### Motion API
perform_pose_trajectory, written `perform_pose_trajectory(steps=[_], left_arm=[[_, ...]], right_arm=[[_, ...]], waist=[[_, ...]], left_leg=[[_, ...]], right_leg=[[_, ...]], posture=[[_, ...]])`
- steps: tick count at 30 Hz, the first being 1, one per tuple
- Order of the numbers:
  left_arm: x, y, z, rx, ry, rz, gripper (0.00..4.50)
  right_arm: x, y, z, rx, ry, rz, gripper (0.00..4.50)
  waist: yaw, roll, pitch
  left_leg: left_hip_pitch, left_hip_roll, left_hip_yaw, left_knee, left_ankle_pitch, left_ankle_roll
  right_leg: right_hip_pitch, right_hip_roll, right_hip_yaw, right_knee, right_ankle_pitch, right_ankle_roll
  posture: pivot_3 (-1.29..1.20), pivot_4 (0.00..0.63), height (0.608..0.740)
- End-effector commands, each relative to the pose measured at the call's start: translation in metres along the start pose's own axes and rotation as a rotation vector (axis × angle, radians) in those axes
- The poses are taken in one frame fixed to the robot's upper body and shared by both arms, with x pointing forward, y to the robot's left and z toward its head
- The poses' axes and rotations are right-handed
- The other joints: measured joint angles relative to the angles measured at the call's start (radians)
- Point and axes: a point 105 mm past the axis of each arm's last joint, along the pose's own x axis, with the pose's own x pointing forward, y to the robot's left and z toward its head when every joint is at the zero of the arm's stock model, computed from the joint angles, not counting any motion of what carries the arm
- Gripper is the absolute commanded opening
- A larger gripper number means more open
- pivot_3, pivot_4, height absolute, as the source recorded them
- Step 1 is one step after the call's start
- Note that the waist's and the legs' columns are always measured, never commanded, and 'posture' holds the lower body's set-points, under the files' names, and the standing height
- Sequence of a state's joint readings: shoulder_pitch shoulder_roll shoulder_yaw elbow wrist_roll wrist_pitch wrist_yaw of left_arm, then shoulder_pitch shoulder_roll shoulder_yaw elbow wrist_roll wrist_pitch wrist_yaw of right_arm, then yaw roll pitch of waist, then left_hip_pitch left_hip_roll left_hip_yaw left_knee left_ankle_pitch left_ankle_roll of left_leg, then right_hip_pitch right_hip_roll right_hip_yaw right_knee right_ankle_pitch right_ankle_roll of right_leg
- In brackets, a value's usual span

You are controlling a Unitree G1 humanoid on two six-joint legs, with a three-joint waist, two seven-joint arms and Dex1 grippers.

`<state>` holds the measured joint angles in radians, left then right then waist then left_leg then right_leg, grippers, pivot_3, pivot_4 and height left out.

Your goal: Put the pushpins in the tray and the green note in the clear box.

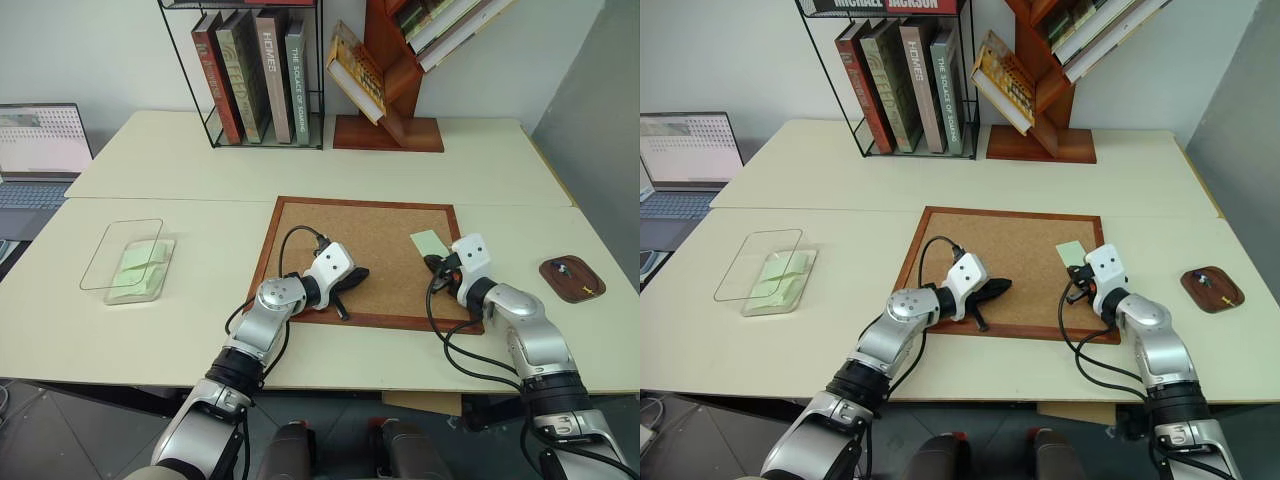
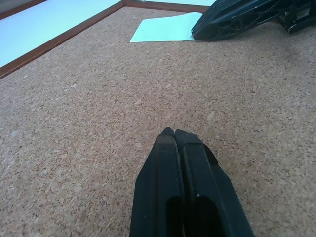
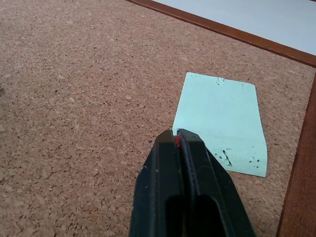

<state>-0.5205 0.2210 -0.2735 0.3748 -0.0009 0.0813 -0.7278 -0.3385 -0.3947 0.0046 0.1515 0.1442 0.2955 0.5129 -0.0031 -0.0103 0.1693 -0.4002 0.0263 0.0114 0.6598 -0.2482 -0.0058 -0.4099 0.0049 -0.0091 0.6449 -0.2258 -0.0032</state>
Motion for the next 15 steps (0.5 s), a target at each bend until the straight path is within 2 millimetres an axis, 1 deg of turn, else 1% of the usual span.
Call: perform_pose_trajectory(steps=[1,6,10,12,15], left_arm=[[-0.001,-0.006,-0.023,-0.03,0.08,-0.005,0.0],[0.001,-0.005,-0.021,-0.028,0.072,-0.002,0.0],[0.003,-0.005,-0.018,-0.032,0.059,0.0,0.0],[0.004,-0.005,-0.016,-0.037,0.05,0.002,0.0],[0.004,-0.001,-0.004,-0.073,0.004,0.015,0.0]], right_arm=[[-0.003,0.006,0.035,-0.025,-0.131,0.016,0.0],[-0.002,0.007,0.054,-0.071,-0.181,0.024,0.0],[-0.003,0.006,0.076,-0.099,-0.235,0.022,0.0],[-0.004,0.006,0.082,-0.111,-0.25,0.025,0.0],[-0.006,0.008,0.093,-0.134,-0.275,0.038,0.0]], waist=[[0.0,0.0,0.0],[0.0,0.0,0.0],[0.0,0.0,0.0],[0.001,0.0,0.0],[0.005,0.0,0.0]], left_leg=[[0.0,0.0,0.0,0.0,0.0,0.0],[0.0,0.0,0.0,0.0,0.0,0.0],[0.0,0.0,0.0,0.0,0.0,0.0],[0.0,0.0,0.0,0.001,0.0,0.0],[0.0,-0.001,0.0,0.0,0.0,0.0]], right_leg=[[0.0,0.0,0.0,0.0,0.0,0.0],[0.0,0.0,0.0,0.0,0.0,0.0],[0.0,0.0,0.0,0.0,0.0,0.0],[0.0,0.0,0.0,0.0,0.0,0.0],[0.001,0.0,0.0,0.0,0.0,0.0]], posture=[[0.0,0.15,0.74],[0.0,0.15,0.74],[0.0,0.15,0.74],[0.0,0.15,0.74],[0.0,0.15,0.74]])
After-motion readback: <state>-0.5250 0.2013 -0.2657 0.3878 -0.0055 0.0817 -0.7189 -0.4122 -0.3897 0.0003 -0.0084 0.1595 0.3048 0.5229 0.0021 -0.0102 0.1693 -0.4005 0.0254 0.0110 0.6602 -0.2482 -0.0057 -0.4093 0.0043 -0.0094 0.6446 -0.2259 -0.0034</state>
